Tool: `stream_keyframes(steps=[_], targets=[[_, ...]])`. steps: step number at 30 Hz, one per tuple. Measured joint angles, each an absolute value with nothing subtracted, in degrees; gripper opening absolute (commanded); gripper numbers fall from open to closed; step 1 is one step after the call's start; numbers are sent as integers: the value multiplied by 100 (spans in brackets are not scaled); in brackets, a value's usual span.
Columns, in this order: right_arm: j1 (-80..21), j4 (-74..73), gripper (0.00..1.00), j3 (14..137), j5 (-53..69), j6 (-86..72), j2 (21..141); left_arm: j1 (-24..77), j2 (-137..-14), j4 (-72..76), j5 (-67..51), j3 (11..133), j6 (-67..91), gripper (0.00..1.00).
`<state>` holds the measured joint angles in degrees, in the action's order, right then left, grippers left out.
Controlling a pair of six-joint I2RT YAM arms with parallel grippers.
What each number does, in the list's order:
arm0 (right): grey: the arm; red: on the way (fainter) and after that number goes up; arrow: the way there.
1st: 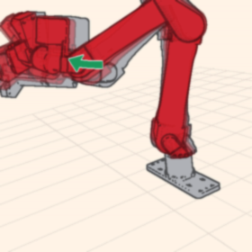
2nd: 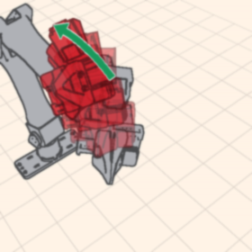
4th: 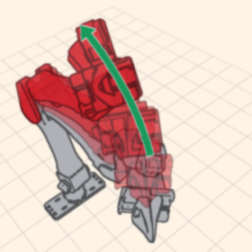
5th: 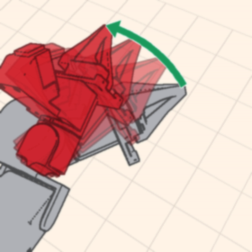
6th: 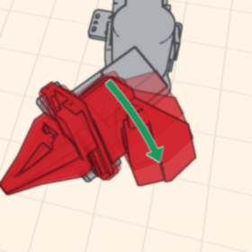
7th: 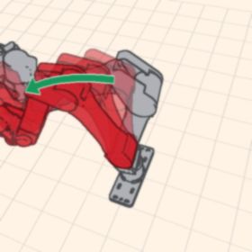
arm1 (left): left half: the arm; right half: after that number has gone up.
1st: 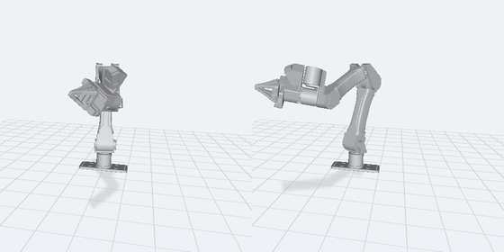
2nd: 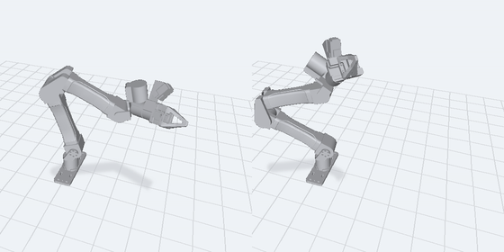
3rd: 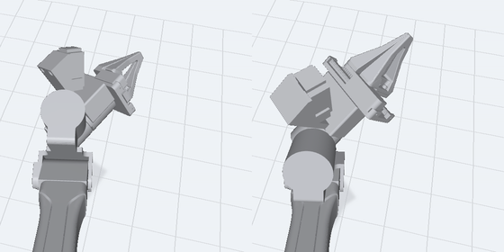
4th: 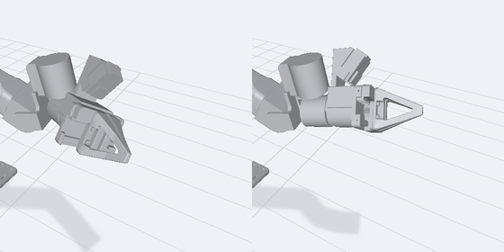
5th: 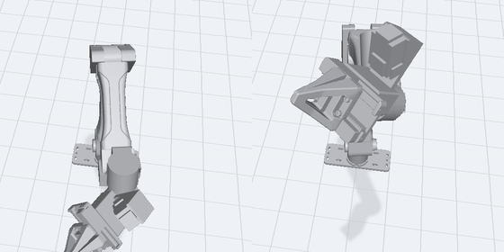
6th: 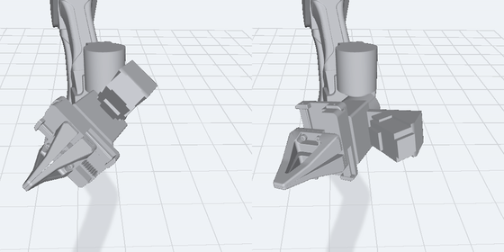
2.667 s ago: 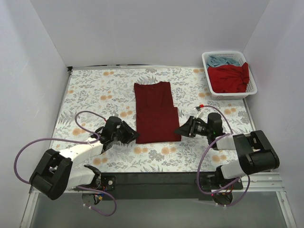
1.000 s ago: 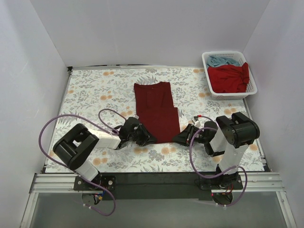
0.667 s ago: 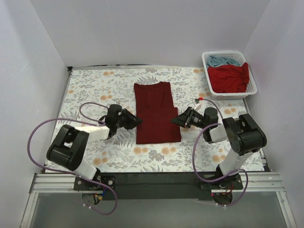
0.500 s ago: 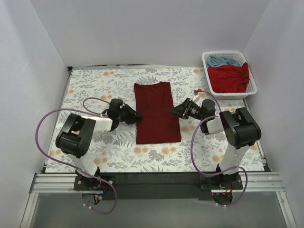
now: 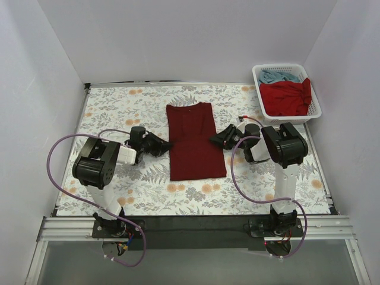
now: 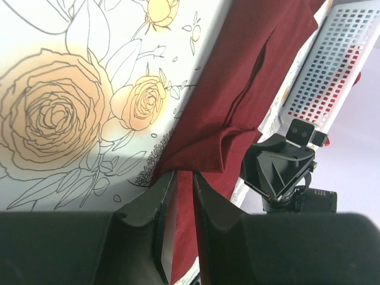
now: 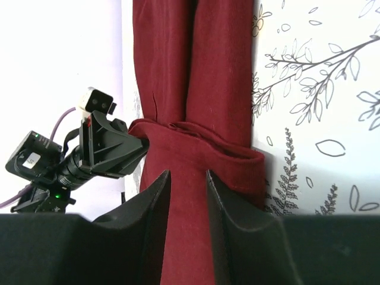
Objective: Fold and stack the t-shirts
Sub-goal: Fold the tshirt
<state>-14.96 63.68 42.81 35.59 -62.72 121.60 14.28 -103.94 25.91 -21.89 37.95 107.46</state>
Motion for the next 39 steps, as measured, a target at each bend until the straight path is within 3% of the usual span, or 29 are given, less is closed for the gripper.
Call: stream_keyframes(steps=[6, 12, 19, 26, 39], targets=[[-1474, 6160, 37, 4241, 3570, -6167, 11950, 1402, -10132, 2386, -2180, 3741, 10654, 21], [-1468, 5013, 41, 4106, 3601, -5470, 10641, 1457, -9015, 1074, -1848, 4171, 9970, 30], [-1621, 1675, 46, 4272, 2558, -3601, 8685, 2180, -7723, -532, -893, 4635, 9019, 45], [-2209, -1000, 49, 4335, 1227, -2438, 7638, 3183, -7404, -2112, -174, 4635, 8705, 63], [-3487, -2290, 48, 4370, 259, -2145, 8040, 3990, -7631, -3229, 414, 4665, 8766, 62]])
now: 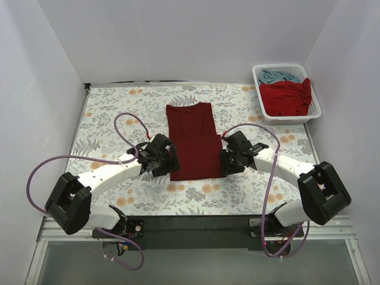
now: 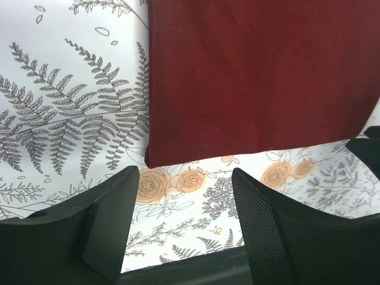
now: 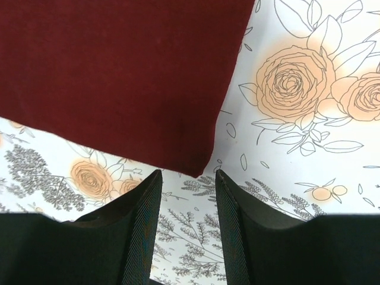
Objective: Fold and stack the t-shirts
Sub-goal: Fold the tshirt
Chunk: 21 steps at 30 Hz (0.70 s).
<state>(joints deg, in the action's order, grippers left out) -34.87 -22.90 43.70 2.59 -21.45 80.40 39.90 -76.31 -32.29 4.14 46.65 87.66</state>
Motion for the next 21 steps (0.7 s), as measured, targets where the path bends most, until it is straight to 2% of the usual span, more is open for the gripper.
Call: stream_keyframes(steps=[15, 21], targets=[[-3959, -2467, 46, 4768, -405, -2239, 8750, 4189, -7883, -3297, 523, 4696, 8858, 60], [-4115, -2661, 39, 4954, -607, -2283, 8921, 4213, -7946, -3297, 539, 4696, 8871, 59]])
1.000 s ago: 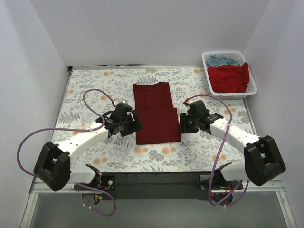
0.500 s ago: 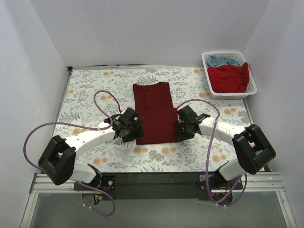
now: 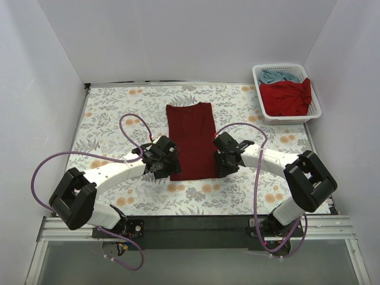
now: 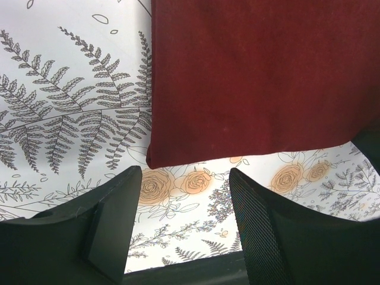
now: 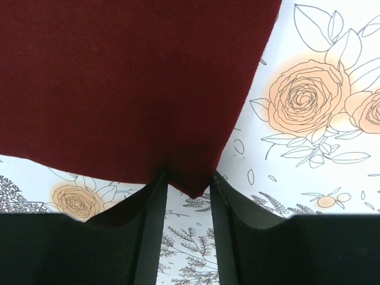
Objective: Fold and stack the t-shirts
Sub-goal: Fold the tshirt
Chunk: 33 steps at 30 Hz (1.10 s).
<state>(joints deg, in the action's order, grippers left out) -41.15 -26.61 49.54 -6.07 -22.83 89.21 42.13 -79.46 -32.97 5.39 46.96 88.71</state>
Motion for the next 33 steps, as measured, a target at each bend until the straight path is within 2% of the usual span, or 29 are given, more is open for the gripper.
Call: stream_keyframes(steps=[6, 7, 10, 13, 16, 17, 21, 33], targets=[[-4230, -2700, 23, 5004, -687, -2381, 8954, 4222, -8060, -3299, 539, 4696, 8871, 59], [-4248, -2700, 15, 5004, -705, -2390, 8956, 4224, -8099, -3299, 537, 4696, 8871, 59], [-4285, -2705, 1, 5019, -738, -2397, 8971, 4233, -8211, -3301, 537, 4696, 8871, 59], [-4287, -2714, 1, 5026, -742, -2399, 8976, 4241, -8287, -3301, 537, 4703, 8873, 57], [-4287, -2711, 1, 5026, -744, -2392, 8976, 4257, -8381, -3345, 539, 4766, 8877, 51], [-4287, -2711, 1, 5026, -742, -2386, 8976, 4259, -8420, -3345, 539, 4801, 8875, 46], [-4287, -2709, 1, 5026, -738, -2377, 8978, 4285, -8628, -3367, 543, 4932, 8879, 41], [-4294, -2711, 1, 5048, -703, -2331, 9015, 4348, -9076, -3898, 1000, 5330, 8962, 39]])
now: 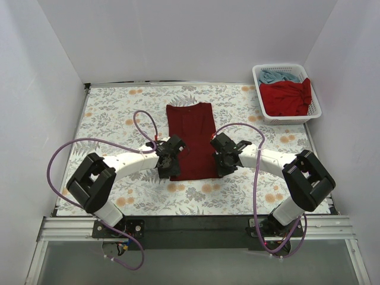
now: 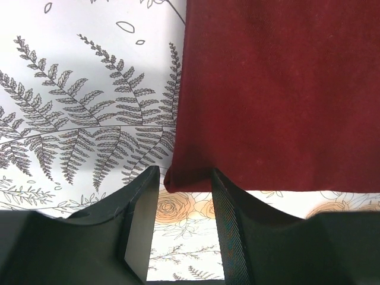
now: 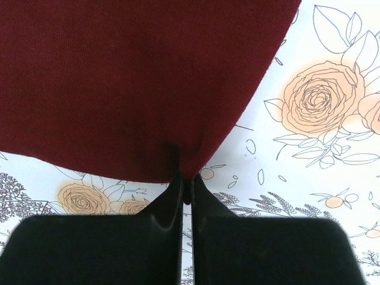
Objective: Fold and stack the t-shirts
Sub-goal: Fold the tshirt
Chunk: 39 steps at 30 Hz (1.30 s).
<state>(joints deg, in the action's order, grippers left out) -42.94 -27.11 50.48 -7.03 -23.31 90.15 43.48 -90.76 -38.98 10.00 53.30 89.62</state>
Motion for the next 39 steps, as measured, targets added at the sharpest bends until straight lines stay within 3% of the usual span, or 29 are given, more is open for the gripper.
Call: stream_keyframes(steps=[12, 20, 31, 39], targets=[[-4294, -2762, 1, 5113, -663, -2244, 9078, 4484, -9369, -3977, 1017, 5443, 8952, 38], [-4294, -2805, 1, 5155, -650, -2224, 9115, 4523, -9463, -3920, 947, 5531, 9024, 0], [-4657, -3170, 1, 5098, -556, -2228, 8882, 4775, -9074, -4150, 714, 5227, 9059, 0], [-6198, -3828, 1, 3822, 333, -3133, 6845, 6678, -7317, -5306, 266, 4532, 10193, 0]])
